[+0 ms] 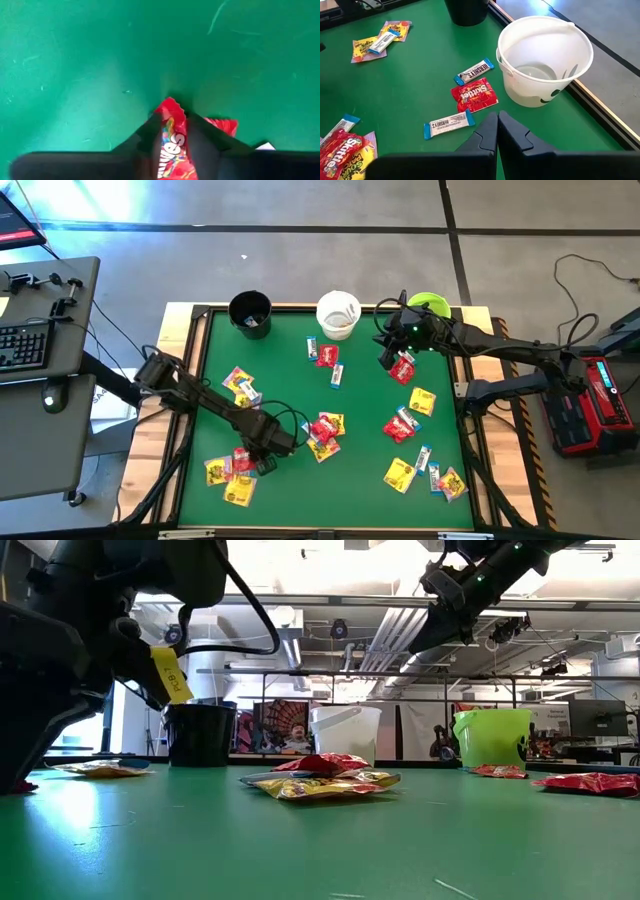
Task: Sort candy by brand, put in halloween buckets
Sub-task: Put the red candy into the green bucket
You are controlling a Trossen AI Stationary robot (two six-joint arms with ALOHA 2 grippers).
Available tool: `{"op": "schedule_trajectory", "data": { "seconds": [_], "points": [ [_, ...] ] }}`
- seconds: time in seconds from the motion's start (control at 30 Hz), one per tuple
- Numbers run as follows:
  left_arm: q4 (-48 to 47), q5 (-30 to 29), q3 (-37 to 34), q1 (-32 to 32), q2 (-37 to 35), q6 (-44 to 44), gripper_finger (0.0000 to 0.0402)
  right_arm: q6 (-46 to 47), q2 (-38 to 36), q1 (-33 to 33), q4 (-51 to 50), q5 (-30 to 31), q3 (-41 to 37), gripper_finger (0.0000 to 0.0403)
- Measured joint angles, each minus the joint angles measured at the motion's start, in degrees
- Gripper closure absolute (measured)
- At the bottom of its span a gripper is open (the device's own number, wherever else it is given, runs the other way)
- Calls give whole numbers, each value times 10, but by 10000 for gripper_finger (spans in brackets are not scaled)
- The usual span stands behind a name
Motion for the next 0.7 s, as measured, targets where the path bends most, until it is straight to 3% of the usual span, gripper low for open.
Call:
{"op": "schedule_trajectory", "data": {
  "seconds": [0.13,0.7],
  "points": [
    [-3,-6,13,2,1,22,393,0,0,0,0,0,0,402],
    [-9,23,106,90,-27,66,401,-9,0,0,0,-29,0,402]
  ]
}}
